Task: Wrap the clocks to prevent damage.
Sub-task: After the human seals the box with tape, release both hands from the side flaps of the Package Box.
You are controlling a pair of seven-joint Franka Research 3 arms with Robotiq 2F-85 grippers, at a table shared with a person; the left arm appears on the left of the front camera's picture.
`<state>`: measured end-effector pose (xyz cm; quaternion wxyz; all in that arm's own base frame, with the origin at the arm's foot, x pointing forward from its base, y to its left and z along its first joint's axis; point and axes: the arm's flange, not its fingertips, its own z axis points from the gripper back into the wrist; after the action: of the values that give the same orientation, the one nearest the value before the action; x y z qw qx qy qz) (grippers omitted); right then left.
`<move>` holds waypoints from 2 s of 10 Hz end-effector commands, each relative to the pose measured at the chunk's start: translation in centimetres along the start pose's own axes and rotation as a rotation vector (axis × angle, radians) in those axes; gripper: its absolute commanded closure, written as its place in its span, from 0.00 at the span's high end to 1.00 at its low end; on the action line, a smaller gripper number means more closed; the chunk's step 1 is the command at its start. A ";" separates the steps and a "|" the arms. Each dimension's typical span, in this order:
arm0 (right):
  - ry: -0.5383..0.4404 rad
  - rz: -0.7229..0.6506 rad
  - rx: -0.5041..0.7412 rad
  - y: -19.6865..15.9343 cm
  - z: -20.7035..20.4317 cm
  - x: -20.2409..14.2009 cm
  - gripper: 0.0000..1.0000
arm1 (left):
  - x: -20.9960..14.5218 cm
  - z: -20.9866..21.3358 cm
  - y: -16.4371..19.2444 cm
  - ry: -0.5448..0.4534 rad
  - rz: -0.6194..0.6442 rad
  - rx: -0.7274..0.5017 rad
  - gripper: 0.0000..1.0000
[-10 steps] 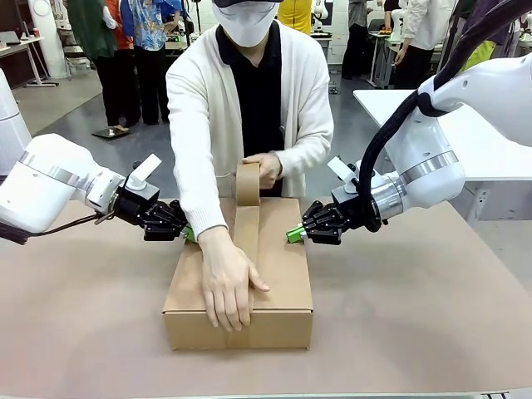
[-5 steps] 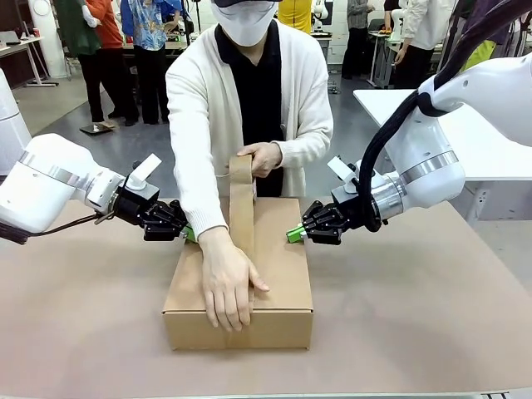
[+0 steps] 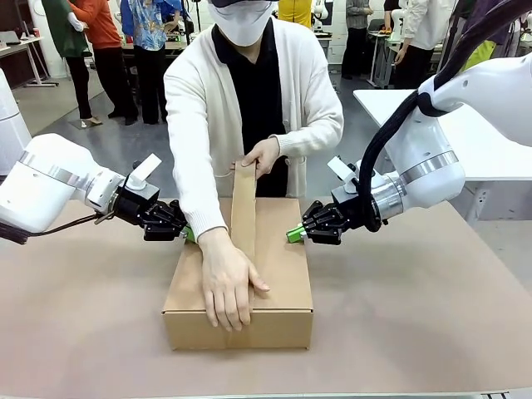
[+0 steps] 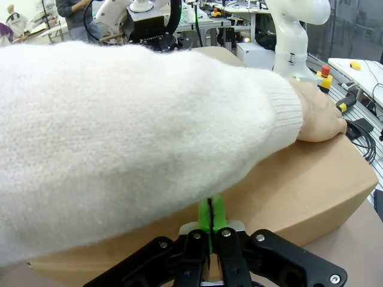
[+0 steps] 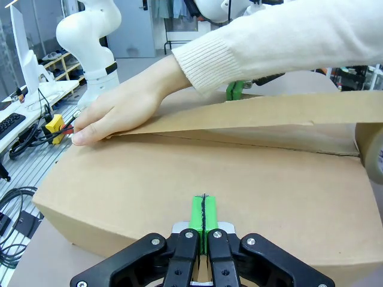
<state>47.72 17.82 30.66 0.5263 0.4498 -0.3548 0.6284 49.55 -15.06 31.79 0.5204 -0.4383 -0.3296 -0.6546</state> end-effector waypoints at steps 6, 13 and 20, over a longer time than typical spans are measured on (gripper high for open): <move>0.007 -0.007 -0.005 0.1 -0.3 -0.3 0.01 | -0.3 -0.2 -0.1 -0.003 0.000 0.006 0.00; 0.007 -0.007 -0.005 0.1 -0.3 -0.3 0.01 | -0.3 -0.2 -0.1 -0.003 0.000 0.006 0.00; 0.007 -0.007 -0.005 0.1 -0.3 -0.3 0.01 | -0.3 -0.2 -0.1 -0.003 0.000 0.006 0.00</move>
<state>47.72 17.83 30.62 0.5263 0.4501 -0.3545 0.6282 49.53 -15.06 31.72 0.5205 -0.4390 -0.3291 -0.6543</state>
